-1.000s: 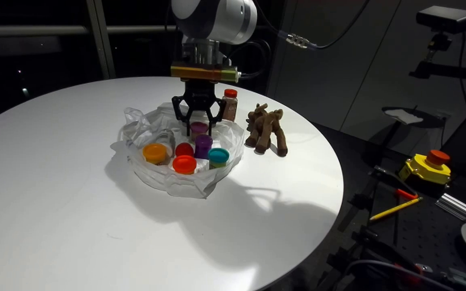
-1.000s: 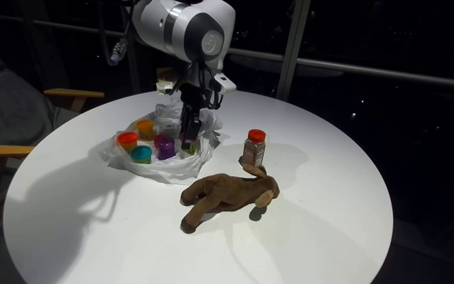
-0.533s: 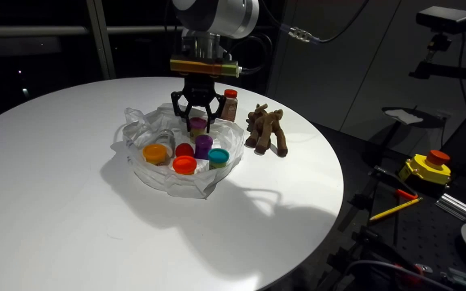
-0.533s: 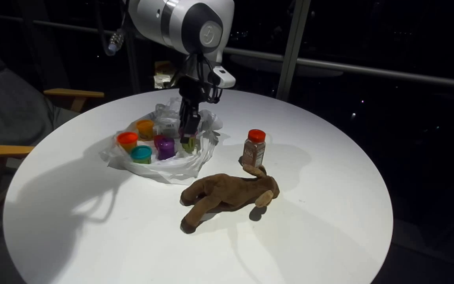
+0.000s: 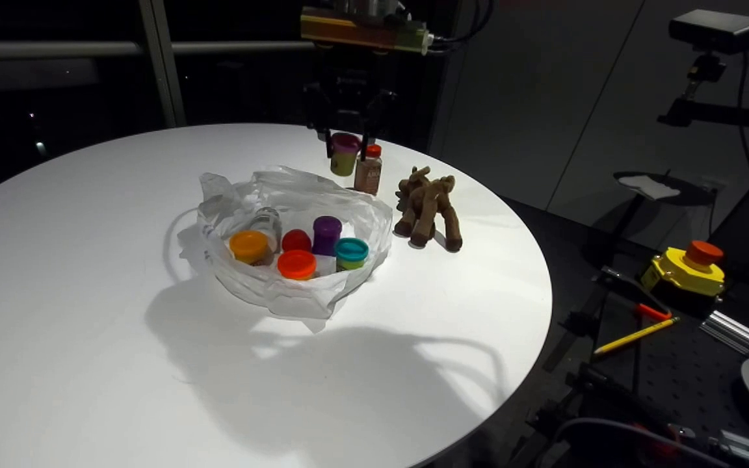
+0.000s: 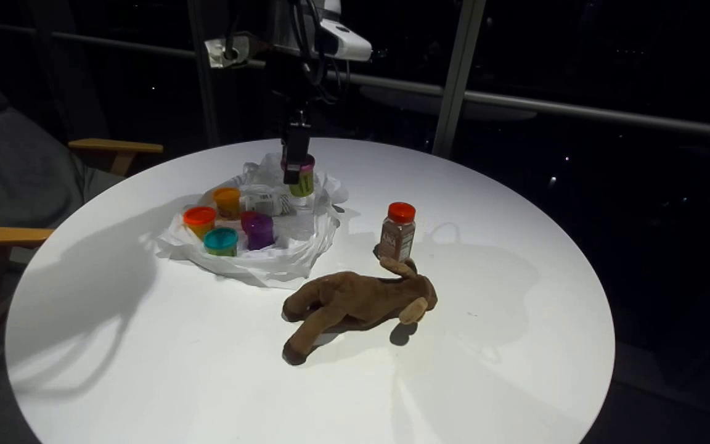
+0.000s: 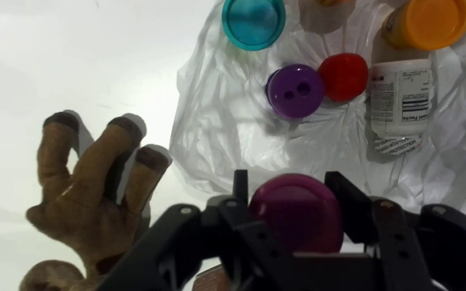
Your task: Remove all the objects from the plastic bag and put them on the table
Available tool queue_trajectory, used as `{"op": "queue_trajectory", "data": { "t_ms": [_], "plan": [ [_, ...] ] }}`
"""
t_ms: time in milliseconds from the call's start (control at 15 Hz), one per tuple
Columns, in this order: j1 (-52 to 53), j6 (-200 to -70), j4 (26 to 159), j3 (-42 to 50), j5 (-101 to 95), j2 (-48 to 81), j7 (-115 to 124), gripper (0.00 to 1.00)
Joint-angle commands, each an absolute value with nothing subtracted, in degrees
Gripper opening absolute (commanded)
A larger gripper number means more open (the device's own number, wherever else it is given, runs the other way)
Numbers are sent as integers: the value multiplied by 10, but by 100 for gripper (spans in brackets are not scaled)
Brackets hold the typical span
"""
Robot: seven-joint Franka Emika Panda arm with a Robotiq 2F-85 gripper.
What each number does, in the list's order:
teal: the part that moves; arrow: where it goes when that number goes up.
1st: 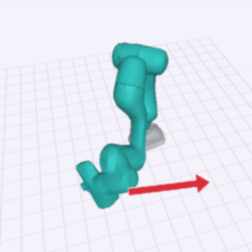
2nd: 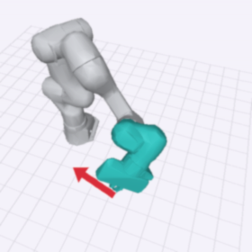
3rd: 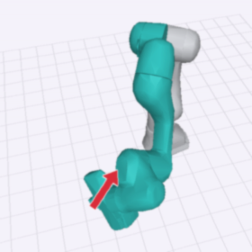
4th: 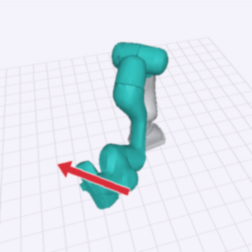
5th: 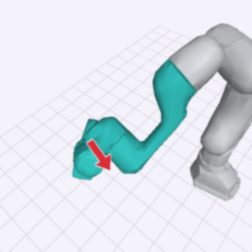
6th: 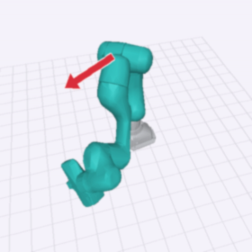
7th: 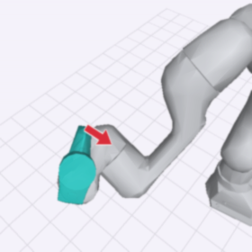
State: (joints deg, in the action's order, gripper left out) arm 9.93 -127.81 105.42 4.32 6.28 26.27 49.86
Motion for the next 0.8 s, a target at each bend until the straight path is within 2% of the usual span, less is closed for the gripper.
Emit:
{"op": "queue_trajectory", "data": {
  "t_ms": [0, 733],
  "plan": [
    [80, -1287, 1099, 55, 46, 222, 518, 26],
    [4, -1260, 959, 58, 63, 404, 435, 26]
  ]
}}
